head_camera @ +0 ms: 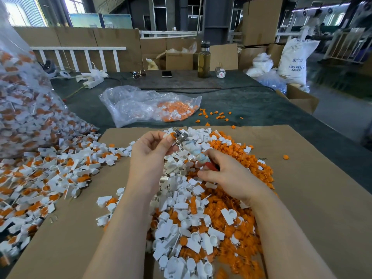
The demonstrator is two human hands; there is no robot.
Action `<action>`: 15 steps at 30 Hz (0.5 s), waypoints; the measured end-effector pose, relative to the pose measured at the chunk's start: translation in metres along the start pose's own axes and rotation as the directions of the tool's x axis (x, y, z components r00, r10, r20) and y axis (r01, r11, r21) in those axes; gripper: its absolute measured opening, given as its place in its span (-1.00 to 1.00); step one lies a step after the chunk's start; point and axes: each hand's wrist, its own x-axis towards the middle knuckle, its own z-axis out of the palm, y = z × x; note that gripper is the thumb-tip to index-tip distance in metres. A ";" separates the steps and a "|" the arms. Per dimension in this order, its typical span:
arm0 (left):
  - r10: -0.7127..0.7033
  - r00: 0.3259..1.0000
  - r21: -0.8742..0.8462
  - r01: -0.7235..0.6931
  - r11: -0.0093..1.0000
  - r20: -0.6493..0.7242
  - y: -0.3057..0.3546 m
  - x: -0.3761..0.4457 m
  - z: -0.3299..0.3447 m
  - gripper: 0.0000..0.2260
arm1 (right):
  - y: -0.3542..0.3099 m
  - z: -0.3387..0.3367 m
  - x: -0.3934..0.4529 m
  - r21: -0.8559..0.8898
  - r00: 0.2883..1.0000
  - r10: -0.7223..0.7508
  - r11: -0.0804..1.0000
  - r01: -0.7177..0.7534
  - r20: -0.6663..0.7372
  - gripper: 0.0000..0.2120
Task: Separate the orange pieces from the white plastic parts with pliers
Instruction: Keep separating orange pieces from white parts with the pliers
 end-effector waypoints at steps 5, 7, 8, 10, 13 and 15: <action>-0.006 1.000 0.002 0.006 1.000 -0.005 0.002 0.000 0.001 -0.89 | 0.001 0.003 0.001 -0.089 0.998 -0.048 0.995 0.045 -0.031 -0.85; -0.007 1.000 0.001 0.007 1.000 -0.015 0.002 -0.001 0.002 -0.90 | 0.002 0.005 0.002 -0.120 0.996 -0.072 0.991 0.065 -0.056 -0.94; -0.009 1.000 -0.002 0.009 1.000 -0.021 0.002 -0.001 0.003 -0.90 | 0.003 0.006 0.002 -0.121 0.995 -0.077 0.990 0.070 -0.061 -0.98; -0.018 0.999 -0.008 0.017 1.000 -0.029 0.003 -0.001 0.003 -0.90 | 0.003 0.007 0.002 -0.128 0.995 -0.078 0.989 0.069 -0.068 -0.96; -0.029 0.999 -0.023 0.028 0.999 -0.038 0.003 -0.002 0.003 -0.92 | 0.001 0.009 0.003 -0.149 0.994 -0.072 0.987 0.059 -0.083 -0.94; -0.038 0.999 -0.038 0.036 0.999 -0.034 0.004 -0.002 0.002 -0.92 | 0.000 0.009 0.003 -0.150 0.994 -0.072 0.987 0.058 -0.088 -0.89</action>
